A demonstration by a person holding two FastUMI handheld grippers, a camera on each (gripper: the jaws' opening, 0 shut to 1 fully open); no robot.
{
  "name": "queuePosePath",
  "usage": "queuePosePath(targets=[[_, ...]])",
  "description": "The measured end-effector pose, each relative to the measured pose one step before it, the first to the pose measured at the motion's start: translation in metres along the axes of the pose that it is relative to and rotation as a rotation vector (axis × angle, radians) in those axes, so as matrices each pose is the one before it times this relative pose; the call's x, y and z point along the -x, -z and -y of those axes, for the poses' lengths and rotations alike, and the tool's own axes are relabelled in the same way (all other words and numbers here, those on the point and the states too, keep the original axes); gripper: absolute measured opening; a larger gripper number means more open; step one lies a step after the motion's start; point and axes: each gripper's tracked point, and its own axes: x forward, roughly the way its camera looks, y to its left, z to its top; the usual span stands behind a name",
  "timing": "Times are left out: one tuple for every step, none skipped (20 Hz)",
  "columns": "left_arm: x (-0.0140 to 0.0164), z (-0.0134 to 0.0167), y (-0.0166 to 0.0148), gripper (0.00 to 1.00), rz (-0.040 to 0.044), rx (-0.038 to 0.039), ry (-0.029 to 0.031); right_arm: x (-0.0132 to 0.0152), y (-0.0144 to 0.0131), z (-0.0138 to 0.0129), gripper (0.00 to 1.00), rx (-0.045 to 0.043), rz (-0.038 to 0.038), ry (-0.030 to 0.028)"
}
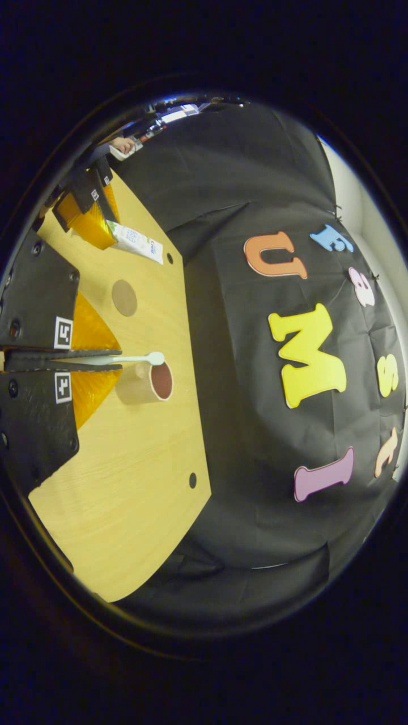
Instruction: Put the toothbrush and toothpaste on the desktop into the cup, then pick up the cup and place it on the coaster on the desktop.
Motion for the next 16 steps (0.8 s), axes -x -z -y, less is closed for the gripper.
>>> queuePosePath(targets=[[-0.00247,0.00237,-0.00552,0.42,0.00335,0.01169,0.00829,-0.00702,-0.01254,0.00013,0.01,-0.00279,0.01785,-0.00576],[-0.00273,0.00057,-0.00647,0.42,0.00723,0.0058,0.00303,-0.00802,-0.01247,-0.00073,0.0,-0.00461,0.02088,-0.00752],[-0.00187,0.00061,-0.00575,0.42,0.01068,0.00157,-0.00018,-0.01079,-0.01312,-0.00179,0.0,-0.00256,0.02181,-0.0112],[-0.00134,-0.00093,-0.00391,0.42,0.01012,0.00245,-0.0024,-0.01182,-0.01184,-0.00113,0.0,-0.00162,0.01801,-0.01181],[-0.00082,-0.00037,-0.00395,0.43,0.01184,0.00289,-0.00113,-0.01283,-0.00863,-0.00187,0.0,0.00099,0.01307,-0.01371],[-0.00274,-0.00062,-0.00248,0.43,0.00889,0.0044,-0.00169,-0.01623,-0.00874,-0.00049,0.0,0.00231,0.01551,-0.0094],[-0.00251,-0.00035,-0.00215,0.42,0.00435,0.00419,-0.00491,-0.01523,-0.00803,0.00009,0.0,0.00574,0.01348,-0.00476],[-0.0017,0.00008,-0.00001,0.42,0.00065,0.00544,0.00044,-0.01602,-0.0044,0.0014,0.0,0.01041,0.00696,-0.00001],[-0.00199,0.00083,0.00073,0.42,-0.00262,0.00148,0.0053,-0.01372,-0.00352,0.00051,0.0,0.01247,0.00673,-0.00578],[-0.00223,0.0011,0.00044,0.42,-0.00204,0.00067,0.00472,-0.01513,-0.00135,0.00131,0.01,0.01354,0.00922,-0.00136],[-0.00263,0.00076,0.00013,0.42,-0.00048,-0.00388,0.00237,-0.01365,-0.00113,0.0056,0.01,0.0157,0.00621,0.01513],[-0.00223,-0.0006,0.0001,0.42,0.00154,-0.00465,-0.003,-0.01345,0.00204,0.00541,0.0,0.00965,0.00324,0.01294],[-0.00315,-0.00078,0.0003,0.47,0.00105,-0.00399,-0.00112,-0.01093,0.00294,-0.00052,0.01,0.00214,-0.00386,-0.00842],[-0.00346,0.00045,-0.00135,0.42,0.00247,-0.00017,0.00067,-0.01008,0.0044,-0.00068,0.01,-0.00247,-0.00542,-0.01063],[-0.00297,0.0013,0.00047,0.42,-0.00067,0.00281,0.00308,-0.00903,0.00373,0.00163,0.0,-0.00156,-0.00215,-0.00106],[-0.00294,0.00055,0.00328,0.42,-0.00338,0.00193,0.00219,-0.00727,0.00353,0.00151,0.01,0.00519,-0.00142,0.00212]])
